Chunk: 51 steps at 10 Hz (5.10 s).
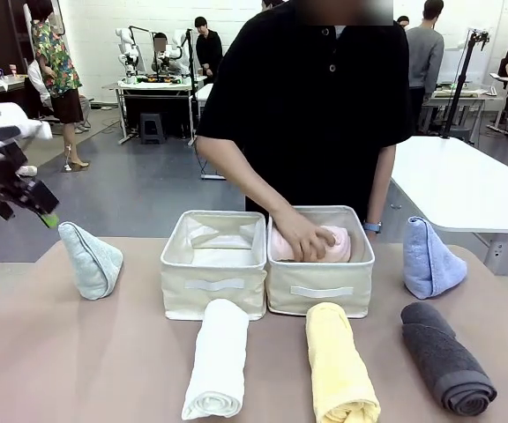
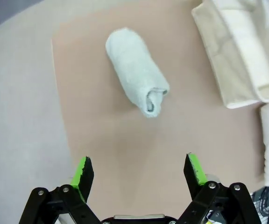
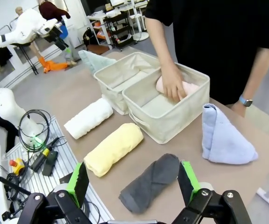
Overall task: Sort the towels based on their folding style.
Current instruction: Pick up one triangle-folded towel and place it in the left Fabric basket.
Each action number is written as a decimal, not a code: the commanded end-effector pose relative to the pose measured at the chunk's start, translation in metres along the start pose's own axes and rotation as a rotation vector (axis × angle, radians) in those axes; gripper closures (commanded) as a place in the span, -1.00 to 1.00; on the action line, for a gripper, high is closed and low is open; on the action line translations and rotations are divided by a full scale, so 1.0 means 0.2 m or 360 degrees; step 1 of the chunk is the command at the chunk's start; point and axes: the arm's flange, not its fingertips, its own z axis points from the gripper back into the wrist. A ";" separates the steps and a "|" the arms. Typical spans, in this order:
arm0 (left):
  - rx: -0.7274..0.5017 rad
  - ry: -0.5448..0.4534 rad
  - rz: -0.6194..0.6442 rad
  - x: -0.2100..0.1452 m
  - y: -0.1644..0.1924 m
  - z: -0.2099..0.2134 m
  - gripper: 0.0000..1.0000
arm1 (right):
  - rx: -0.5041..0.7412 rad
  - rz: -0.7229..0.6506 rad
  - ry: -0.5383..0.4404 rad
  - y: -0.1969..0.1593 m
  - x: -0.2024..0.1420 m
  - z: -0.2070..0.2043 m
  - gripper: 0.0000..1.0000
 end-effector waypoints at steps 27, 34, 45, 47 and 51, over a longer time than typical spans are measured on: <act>0.0243 0.0371 0.0474 0.39 -0.17 -0.60 1.00 | 0.0020 0.0019 -0.0026 -0.01 0.01 0.00 -1.00; 0.0070 0.0286 -0.0064 0.15 -0.12 0.00 0.90 | 0.0020 0.0019 -0.0026 -0.01 0.01 0.00 -1.00; 0.0087 0.0119 -0.0127 -0.15 -0.05 0.64 0.90 | 0.0020 0.0019 -0.0026 -0.01 0.01 0.00 -1.00; 0.0087 0.0119 -0.0127 -0.15 -0.05 0.64 0.90 | 0.0020 0.0019 -0.0026 -0.01 0.01 0.00 -1.00; -0.0156 -0.0252 -0.0726 0.06 -0.40 0.87 0.58 | 0.0020 0.0019 -0.0026 -0.01 0.01 0.00 -1.00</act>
